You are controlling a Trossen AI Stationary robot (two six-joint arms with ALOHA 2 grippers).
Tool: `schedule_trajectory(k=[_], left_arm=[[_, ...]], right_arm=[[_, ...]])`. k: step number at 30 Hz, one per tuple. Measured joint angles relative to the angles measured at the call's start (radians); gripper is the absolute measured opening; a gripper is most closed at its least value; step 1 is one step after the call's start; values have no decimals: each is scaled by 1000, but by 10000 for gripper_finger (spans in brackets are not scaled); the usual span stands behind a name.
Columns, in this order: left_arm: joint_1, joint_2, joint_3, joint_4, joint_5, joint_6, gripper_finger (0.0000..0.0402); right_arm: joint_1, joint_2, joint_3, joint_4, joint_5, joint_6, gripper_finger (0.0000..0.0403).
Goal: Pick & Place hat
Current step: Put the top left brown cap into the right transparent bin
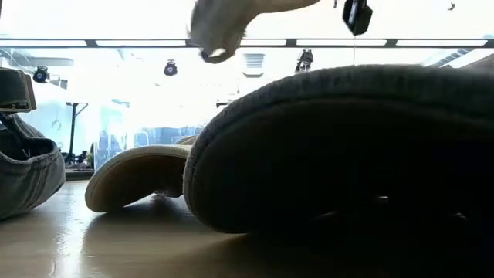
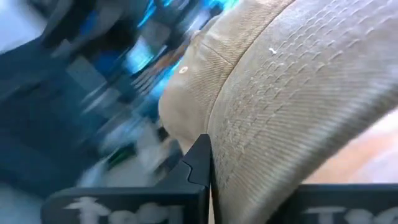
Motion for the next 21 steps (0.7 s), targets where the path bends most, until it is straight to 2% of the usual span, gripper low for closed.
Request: schedule_trajectory(k=[3,4,6,8,10,13,17,21], left_arm=[[-1,-13,4,-22,-51,72,124],[-1,-14,4,-42,-71,84,124],[-1,-22,4,-129,-117,107,124],[-1,-21,3,-236,-172,111,124],[-1,-24,3,-361,-228,98,124],[2,-13,1,-509,-291,50,124],[3,3,-6,-588,-303,23,124],[9,7,-31,-583,-300,5,124]], right_arm=[[-7,-48,61,-133,317,-107,13],[-11,-56,85,-192,392,-127,13],[-35,-47,141,-343,465,-134,13],[-76,-22,206,-515,464,-71,13],[-121,29,265,-721,438,33,13],[-189,124,340,-929,303,110,13],[-258,249,405,-976,61,96,13],[-344,377,456,-975,-76,57,13]])
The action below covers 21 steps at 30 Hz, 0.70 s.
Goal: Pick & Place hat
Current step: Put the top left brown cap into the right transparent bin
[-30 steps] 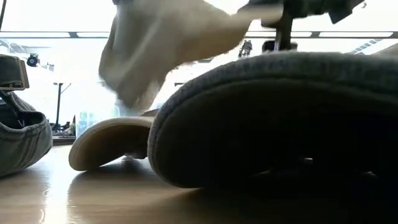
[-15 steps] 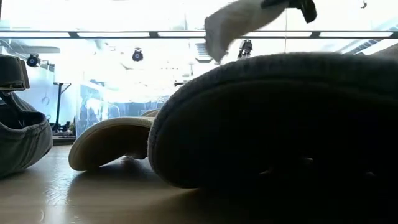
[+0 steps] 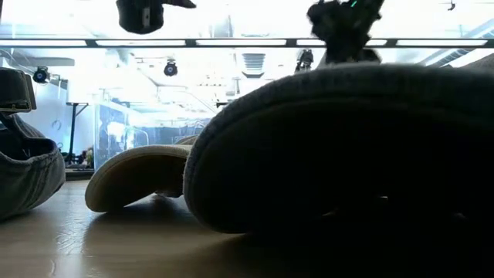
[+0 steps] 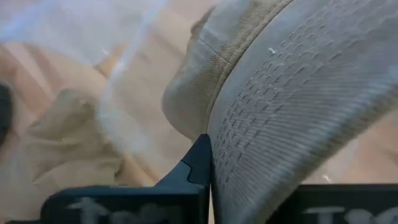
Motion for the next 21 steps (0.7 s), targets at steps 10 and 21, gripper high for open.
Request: schedule_trajectory(k=[10,21], left_arm=[[-2,1,-30,-2,40,-66,124],[-45,3,-67,-86,131,-67,124]], right_arm=[[-102,197,119,4,-26,-149,23],[-83,173,163,5,-40,-195,159]])
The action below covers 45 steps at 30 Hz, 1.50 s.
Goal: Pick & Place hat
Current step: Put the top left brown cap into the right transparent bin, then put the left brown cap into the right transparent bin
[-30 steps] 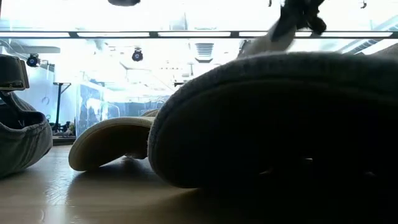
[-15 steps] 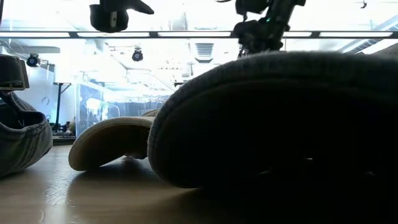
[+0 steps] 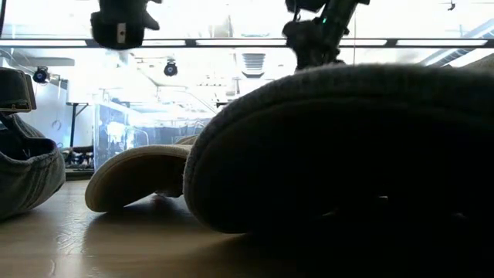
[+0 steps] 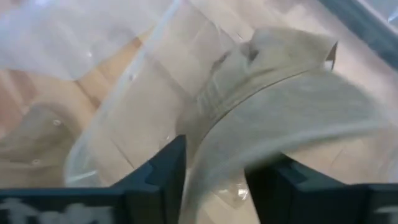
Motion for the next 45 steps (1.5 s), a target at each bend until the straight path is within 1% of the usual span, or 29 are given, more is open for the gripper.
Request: schedule_trajectory(k=[3,7,9,11,15,20,23,25,28,29,32,35,38,40,43,45], left_arm=[[-26,2,-53,0,42,6,124],[-64,16,-161,65,42,10,124],[-86,31,-219,153,40,41,124],[-125,56,-259,249,8,80,124],[-210,135,-272,323,-61,144,124],[-284,254,-187,321,-160,219,124],[-310,341,-106,285,-311,244,124],[-318,404,-32,228,-373,242,124],[-340,497,95,130,-392,250,124],[-349,529,141,98,-405,266,124],[-380,620,275,-22,-469,325,124],[-408,699,378,-116,-491,351,124],[-441,762,436,-163,-503,351,124],[-465,792,462,-184,-523,345,124],[-504,829,488,-173,-612,325,124],[-518,852,499,-173,-679,324,124]], right_arm=[[45,-64,-6,1,0,-11,195],[151,-137,-17,1,1,-40,223],[220,-158,-27,1,25,-66,229],[286,-161,-41,-4,47,-95,229],[381,-141,-56,-3,57,-113,224],[446,-132,-62,13,75,-129,215],[458,-125,-100,66,59,-154,211],[457,-120,-132,98,5,-162,210],[458,-98,-164,168,-82,-151,210],[462,-88,-175,177,-96,-138,210],[471,-48,-190,235,-111,-87,210],[485,-7,-192,275,-111,-16,210],[510,31,-193,306,-112,38,210],[530,48,-193,345,-90,70,210],[550,75,-193,413,-54,74,210],[550,100,-193,450,-59,83,210]])
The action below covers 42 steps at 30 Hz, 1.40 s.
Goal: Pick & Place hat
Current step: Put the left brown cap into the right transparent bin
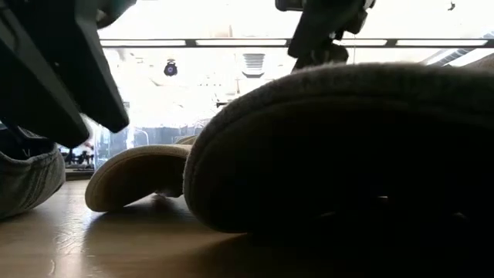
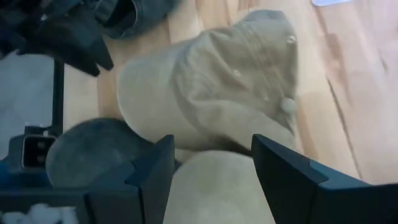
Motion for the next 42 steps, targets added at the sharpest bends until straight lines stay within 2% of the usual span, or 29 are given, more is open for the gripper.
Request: schedule_trajectory(k=[2,10,17,21,30,34,37,42], left_arm=[[-4,24,2,0,-44,-3,124],[18,91,-4,-31,-102,-27,124],[36,78,-4,-117,-243,-40,124],[43,63,-4,-152,-270,-38,124],[72,66,-6,-130,-272,-8,124],[94,66,-6,-127,-276,96,124],[112,66,-7,-123,-308,158,124],[136,65,-5,-102,-352,167,124]], right_arm=[[-1,26,0,40,-4,27,210],[-11,149,-1,93,-20,70,210],[-18,261,1,137,-198,84,210],[-17,294,3,221,-332,68,209],[-17,294,3,248,-366,-17,196],[-25,294,23,245,-409,-58,191],[-28,293,35,247,-433,-88,188],[-30,293,49,256,-455,-138,186]])
